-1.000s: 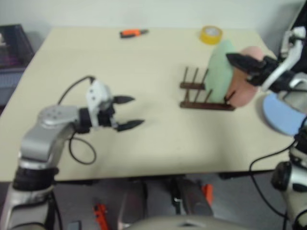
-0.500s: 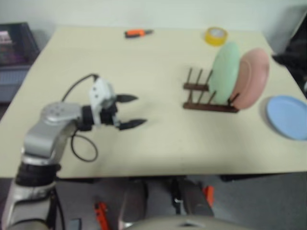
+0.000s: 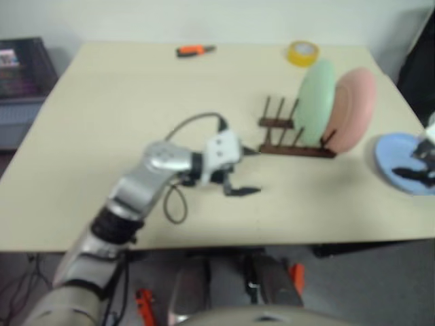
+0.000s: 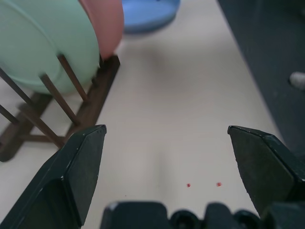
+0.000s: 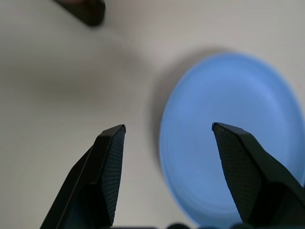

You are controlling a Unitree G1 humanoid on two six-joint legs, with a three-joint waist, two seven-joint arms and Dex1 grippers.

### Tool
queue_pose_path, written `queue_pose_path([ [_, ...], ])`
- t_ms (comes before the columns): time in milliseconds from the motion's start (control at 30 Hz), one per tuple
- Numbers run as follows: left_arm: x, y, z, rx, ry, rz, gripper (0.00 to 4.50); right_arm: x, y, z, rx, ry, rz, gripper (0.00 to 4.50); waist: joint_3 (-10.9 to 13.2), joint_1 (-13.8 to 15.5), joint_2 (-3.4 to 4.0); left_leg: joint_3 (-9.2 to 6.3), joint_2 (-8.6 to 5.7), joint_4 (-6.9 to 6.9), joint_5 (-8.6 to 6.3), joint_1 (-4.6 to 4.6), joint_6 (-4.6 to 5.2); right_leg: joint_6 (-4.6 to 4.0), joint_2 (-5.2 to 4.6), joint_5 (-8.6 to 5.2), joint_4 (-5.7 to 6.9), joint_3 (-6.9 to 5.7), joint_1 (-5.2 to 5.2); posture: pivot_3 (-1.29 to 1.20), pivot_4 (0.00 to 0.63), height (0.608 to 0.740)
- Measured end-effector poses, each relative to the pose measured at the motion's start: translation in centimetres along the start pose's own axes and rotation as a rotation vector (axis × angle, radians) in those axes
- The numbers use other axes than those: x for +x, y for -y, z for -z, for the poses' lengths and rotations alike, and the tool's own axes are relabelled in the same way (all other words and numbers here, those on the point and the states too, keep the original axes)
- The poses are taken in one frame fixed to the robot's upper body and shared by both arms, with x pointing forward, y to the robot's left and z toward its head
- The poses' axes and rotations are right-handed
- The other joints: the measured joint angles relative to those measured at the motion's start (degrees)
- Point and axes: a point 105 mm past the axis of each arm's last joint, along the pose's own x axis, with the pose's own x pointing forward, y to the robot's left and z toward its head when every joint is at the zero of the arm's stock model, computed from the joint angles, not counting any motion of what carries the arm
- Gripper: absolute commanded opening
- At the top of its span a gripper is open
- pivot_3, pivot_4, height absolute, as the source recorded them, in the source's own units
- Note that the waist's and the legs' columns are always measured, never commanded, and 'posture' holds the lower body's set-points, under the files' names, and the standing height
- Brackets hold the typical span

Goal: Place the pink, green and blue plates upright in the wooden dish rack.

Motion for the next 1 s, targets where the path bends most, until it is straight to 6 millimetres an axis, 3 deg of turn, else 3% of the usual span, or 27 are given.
queue_pose_path([
  [133, 2.4, -0.5, -0.5, 0.047, 0.000, -0.011, 4.50, 2.8, -0.5, 0.9, 0.035, -0.003, -0.013, 3.15, 0.0, 0.0, 0.03, 0.02, -0.01, -0.05, 0.00, -0.05, 0.00, 0.31, 0.02, 0.19, 0.01, 0.05, -0.06, 0.00, 0.150, 0.740],
  [300, 3.1, -0.3, -1.5, 0.054, 0.039, -0.003, 4.50, 4.0, 0.5, 2.3, 0.033, -0.047, 0.031, 3.15, 0.0, 0.0, 0.07, 0.03, 0.02, -0.11, 0.00, -0.07, 0.00, 0.29, 0.04, 0.17, 0.00, 0.03, -0.10, 0.00, 0.150, 0.740],
  [400, 3.4, 0.0, -1.8, 0.040, 0.053, 0.003, 4.50, 4.7, 0.6, 3.3, 0.033, -0.081, 0.051, 2.27, -0.1, 0.1, 0.10, 0.03, 0.02, -0.07, 0.00, -0.05, 0.00, 0.30, 0.06, 0.18, 0.04, 0.03, -0.08, 0.00, 0.150, 0.740],
  [567, 3.9, 0.6, -3.3, 0.040, 0.110, 0.013, 4.50, 5.3, 0.5, 3.3, 0.040, -0.073, 0.051, 0.47, -0.1, 0.1, 0.12, 0.05, 0.00, 0.05, 0.01, -0.01, 0.02, 0.43, 0.05, 0.26, 0.05, 0.10, -0.01, 0.00, 0.150, 0.740],
  [633, 3.8, 0.4, -3.4, 0.022, 0.120, 0.005, 4.50, 5.1, 0.9, 2.9, 0.030, -0.058, 0.074, 0.03, -0.1, 0.0, 0.12, 0.06, 0.01, 0.07, 0.01, 0.02, 0.02, 0.45, 0.06, 0.28, 0.04, 0.12, 0.03, 0.00, 0.150, 0.740],
  [867, 1.9, -0.7, -2.9, -0.022, 0.134, -0.051, 4.50, 2.3, 2.6, 0.4, 0.171, 0.058, 0.143, 0.03, -0.1, 0.1, 0.20, 0.02, 0.01, 0.06, 0.02, 0.00, 0.04, 0.44, 0.06, 0.27, 0.06, 0.08, 0.02, 0.00, 0.150, 0.740],
  [1000, 1.1, -1.3, -3.5, -0.044, 0.183, -0.052, 4.50, -0.2, 3.2, -2.8, 0.282, 0.211, 0.175, 0.03, -0.1, 0.1, 0.20, 0.06, 0.01, 0.04, 0.02, -0.01, 0.04, 0.44, 0.05, 0.28, 0.05, 0.11, -0.01, 0.00, 0.150, 0.740],
])
